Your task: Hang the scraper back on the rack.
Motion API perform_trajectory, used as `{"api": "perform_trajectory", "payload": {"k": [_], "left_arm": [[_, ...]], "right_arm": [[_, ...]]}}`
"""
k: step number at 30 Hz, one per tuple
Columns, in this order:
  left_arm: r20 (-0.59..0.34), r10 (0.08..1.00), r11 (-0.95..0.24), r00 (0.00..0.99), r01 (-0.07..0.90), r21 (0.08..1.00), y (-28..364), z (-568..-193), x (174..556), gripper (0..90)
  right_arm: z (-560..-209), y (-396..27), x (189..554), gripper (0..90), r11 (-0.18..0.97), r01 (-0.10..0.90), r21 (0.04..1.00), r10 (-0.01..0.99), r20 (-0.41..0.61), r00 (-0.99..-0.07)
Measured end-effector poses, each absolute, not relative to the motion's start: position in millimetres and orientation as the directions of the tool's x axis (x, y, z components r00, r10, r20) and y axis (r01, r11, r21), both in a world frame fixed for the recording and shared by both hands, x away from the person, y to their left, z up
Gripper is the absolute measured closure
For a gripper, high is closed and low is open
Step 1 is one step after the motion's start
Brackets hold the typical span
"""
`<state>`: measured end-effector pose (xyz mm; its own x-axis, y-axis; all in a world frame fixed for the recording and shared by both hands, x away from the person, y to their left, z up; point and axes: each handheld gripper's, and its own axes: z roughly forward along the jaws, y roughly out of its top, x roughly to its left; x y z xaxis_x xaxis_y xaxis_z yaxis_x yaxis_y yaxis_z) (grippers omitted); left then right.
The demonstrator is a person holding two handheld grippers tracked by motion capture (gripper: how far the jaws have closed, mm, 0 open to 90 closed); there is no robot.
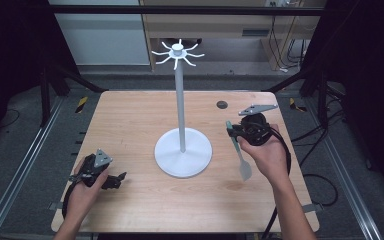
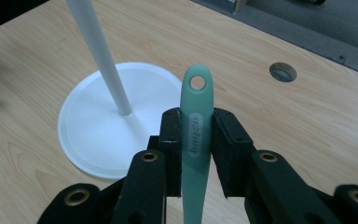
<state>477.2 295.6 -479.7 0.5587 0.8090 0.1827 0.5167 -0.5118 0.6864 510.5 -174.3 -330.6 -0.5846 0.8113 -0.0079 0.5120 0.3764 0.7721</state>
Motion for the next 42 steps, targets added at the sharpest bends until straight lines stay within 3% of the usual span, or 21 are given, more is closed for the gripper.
{"api": "perform_trajectory", "payload": {"k": [42], "left_arm": [[0.186,0.810,-0.513,0.556,0.519,0.684,296,-480,477,3.4]], "right_arm": [[-283,-151,505,74.6,0.291,0.374,0.881,0.792,-0.002,-0.610]]}}
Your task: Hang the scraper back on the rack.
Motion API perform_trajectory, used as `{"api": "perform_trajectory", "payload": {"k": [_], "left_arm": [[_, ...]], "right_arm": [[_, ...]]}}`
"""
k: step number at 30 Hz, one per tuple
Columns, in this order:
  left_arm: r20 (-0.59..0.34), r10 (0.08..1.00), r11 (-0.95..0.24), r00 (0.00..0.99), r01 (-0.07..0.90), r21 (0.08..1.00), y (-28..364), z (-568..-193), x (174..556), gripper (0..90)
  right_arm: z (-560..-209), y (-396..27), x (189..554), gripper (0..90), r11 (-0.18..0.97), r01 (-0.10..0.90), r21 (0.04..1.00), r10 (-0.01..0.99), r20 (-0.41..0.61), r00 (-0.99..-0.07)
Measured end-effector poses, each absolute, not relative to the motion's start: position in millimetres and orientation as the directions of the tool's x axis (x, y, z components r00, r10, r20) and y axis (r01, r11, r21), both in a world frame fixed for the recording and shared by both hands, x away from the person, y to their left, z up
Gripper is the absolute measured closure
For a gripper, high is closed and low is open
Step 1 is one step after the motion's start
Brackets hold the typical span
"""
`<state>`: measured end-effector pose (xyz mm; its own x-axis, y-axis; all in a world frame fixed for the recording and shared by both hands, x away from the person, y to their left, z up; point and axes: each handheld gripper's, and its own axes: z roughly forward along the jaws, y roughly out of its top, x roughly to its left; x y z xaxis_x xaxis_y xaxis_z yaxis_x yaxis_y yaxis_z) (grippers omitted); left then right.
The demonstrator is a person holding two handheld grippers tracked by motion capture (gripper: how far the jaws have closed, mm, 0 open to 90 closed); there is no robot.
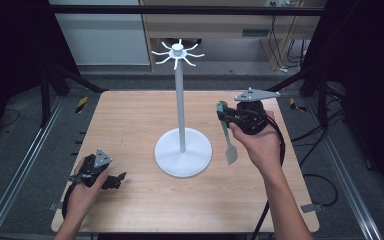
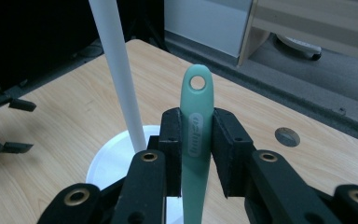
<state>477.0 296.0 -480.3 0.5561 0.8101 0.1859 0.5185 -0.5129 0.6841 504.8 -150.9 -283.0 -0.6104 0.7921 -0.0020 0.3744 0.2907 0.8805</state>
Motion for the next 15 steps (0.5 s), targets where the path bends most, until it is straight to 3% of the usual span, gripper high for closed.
{"api": "perform_trajectory", "payload": {"k": [15], "left_arm": [[0.186,0.810,-0.513,0.556,0.518,0.685,296,-480,476,3.4]], "right_arm": [[-258,-130,496,74.6,0.243,0.287,0.927,0.771,-0.005,-0.637]]}}
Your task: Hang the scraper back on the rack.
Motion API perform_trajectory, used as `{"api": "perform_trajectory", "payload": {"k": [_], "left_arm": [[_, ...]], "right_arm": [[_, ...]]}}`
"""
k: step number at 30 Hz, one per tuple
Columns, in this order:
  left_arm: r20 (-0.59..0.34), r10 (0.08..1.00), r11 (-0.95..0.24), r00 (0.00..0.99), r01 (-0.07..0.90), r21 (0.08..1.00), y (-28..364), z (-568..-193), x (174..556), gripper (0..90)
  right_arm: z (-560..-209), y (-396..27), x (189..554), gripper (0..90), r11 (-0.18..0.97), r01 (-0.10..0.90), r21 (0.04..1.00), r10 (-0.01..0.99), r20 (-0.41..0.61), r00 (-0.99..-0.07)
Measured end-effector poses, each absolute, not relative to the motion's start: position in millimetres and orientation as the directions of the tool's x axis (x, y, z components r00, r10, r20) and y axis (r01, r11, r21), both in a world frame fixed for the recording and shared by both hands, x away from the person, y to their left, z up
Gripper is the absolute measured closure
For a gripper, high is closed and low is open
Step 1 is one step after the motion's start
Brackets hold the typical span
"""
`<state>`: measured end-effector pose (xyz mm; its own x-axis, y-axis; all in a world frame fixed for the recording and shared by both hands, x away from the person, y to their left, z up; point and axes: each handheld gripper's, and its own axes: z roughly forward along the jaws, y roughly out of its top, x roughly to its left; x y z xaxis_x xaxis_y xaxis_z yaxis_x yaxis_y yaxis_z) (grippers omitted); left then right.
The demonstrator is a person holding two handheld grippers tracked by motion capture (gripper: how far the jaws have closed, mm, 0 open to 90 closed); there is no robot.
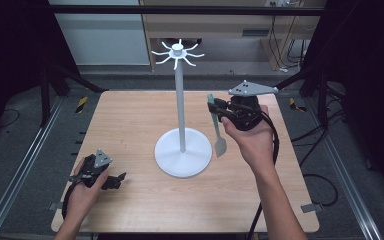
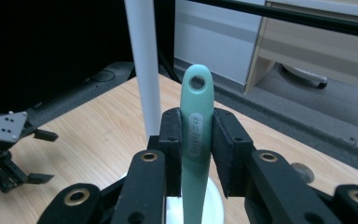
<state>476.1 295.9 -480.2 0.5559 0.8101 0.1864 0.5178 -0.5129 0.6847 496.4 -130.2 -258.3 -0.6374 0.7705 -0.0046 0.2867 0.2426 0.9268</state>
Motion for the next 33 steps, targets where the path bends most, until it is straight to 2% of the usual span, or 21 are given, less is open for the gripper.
{"api": "perform_trajectory", "payload": {"k": [33], "left_arm": [[0.192,0.812,-0.513,0.552,0.517,0.685,296,-480,476,3.4]], "right_arm": [[-218,-118,475,74.6,0.206,0.171,0.964,0.756,-0.045,-0.653]]}}
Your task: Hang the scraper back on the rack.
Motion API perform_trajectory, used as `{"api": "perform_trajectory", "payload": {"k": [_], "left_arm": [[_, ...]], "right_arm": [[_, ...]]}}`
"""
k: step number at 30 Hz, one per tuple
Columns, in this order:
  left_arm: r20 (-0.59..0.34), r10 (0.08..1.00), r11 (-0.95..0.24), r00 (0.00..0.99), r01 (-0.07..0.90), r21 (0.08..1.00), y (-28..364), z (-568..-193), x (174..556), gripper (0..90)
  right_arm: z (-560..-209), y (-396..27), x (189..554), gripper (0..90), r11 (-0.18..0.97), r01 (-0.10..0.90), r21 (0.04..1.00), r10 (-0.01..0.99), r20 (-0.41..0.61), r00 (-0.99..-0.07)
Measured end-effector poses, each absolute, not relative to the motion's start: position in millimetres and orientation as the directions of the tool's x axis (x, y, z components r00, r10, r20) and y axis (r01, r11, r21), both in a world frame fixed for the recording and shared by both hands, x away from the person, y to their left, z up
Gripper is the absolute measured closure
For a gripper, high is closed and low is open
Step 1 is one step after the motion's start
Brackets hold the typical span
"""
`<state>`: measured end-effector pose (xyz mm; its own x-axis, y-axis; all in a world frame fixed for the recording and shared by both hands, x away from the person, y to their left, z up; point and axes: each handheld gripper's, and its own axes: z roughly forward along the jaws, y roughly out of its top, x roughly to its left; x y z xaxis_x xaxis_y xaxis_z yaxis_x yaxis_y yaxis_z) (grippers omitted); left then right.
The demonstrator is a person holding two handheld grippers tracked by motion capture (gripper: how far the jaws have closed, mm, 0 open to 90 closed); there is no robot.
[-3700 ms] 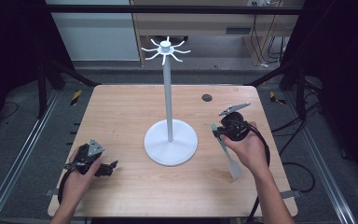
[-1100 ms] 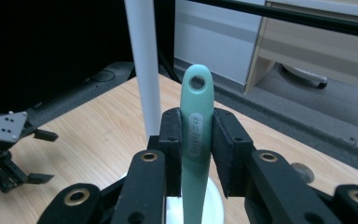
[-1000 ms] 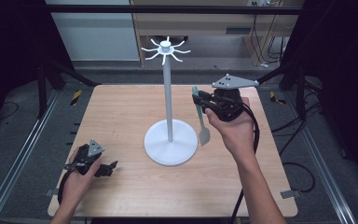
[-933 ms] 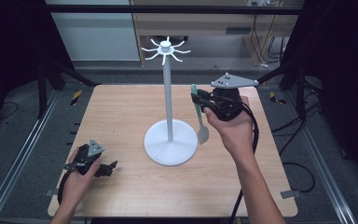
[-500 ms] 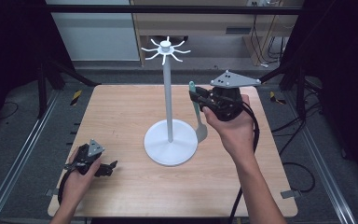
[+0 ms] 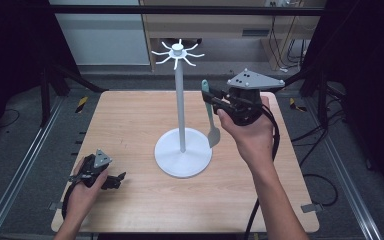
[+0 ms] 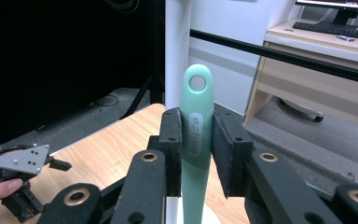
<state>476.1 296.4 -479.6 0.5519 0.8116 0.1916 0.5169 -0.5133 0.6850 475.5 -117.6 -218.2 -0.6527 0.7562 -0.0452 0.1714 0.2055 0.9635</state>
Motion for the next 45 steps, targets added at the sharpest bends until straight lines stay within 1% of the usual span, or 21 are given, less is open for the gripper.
{"api": "perform_trajectory", "payload": {"k": [27,45], "left_arm": [[0.189,0.813,-0.509,0.550,0.515,0.690,296,-480,476,3.4],[0.186,0.811,-0.510,0.554,0.514,0.689,295,-480,476,3.4]], "right_arm": [[-189,-108,474,74.5,0.159,0.111,0.981,0.745,-0.046,-0.665],[-183,-100,484,74.5,0.182,0.134,0.974,0.743,-0.048,-0.667]]}}
